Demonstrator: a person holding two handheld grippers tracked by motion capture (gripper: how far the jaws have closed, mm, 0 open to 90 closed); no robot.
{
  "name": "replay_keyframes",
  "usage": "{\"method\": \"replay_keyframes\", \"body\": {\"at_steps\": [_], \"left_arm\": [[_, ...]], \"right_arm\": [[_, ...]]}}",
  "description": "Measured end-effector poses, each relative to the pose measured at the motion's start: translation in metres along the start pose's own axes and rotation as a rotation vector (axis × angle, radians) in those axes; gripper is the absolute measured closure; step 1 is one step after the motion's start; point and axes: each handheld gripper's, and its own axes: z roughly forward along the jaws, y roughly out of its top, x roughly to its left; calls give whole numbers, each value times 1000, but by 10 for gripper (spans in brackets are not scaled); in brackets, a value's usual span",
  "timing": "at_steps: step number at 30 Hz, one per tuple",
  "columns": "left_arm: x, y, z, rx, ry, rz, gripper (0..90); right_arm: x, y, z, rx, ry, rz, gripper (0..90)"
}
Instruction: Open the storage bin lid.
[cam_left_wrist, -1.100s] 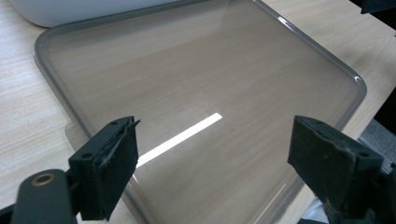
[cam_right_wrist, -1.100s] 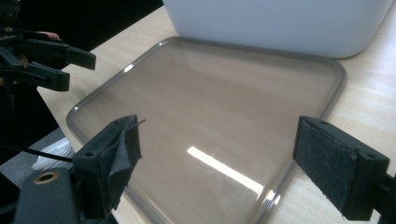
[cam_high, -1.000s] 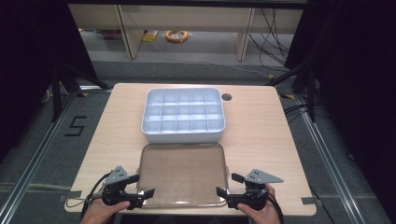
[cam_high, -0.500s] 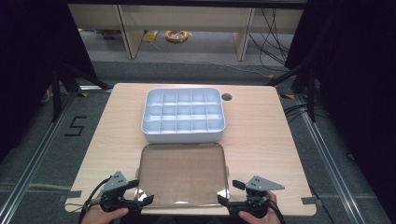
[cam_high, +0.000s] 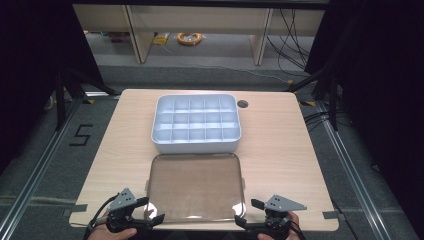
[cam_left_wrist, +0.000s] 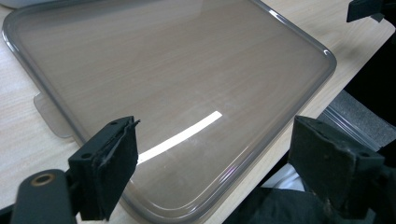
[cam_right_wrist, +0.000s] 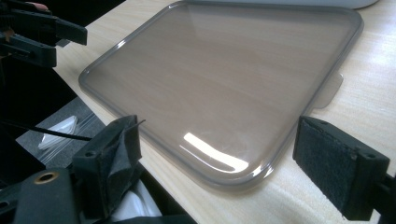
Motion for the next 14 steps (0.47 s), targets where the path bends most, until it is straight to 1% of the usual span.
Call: {"method": "replay_keyframes", "body": {"at_steps": [1,2,4,5,6,7,8,9,10,11,12,13,14], "left_arm": [[0,0,0,3,0,-6,154],[1,0,0,9,-10,-6,154],[1,-1,0,9,-10,-14,154],[1,-1,0,10,-12,-18,154],[2,-1,0,12,-12,-14,154],[2,0,0,12,-11,-18,154],[2,0,0,10,-14,-19,154],[3,0,0,9,-5,-19,154],[4,0,0,10,-12,-26,154],[5,0,0,12,-8,-33,154],[5,0,1,8,-13,-38,154],[6,-1,1,11,-15,-48,153],[6,0,1,19,-7,-45,154]], "right_arm": [[-2,0,0,-5,-2,-35,159],[-2,0,-1,-5,4,-32,159],[-3,0,0,2,-7,-42,159],[-3,-1,-1,7,0,-40,159],[-3,-1,0,4,-5,-44,160],[-4,-1,1,9,-4,-39,160],[-2,-2,1,9,-17,-7,160],[-4,-1,1,7,-22,-18,160],[-4,-1,1,12,-21,-20,160],[-4,-1,0,8,-9,-14,160],[-3,-1,0,8,-12,-3,161],[-3,-1,0,5,-13,-9,161],[-1,-1,-1,15,-11,21,161]]}}
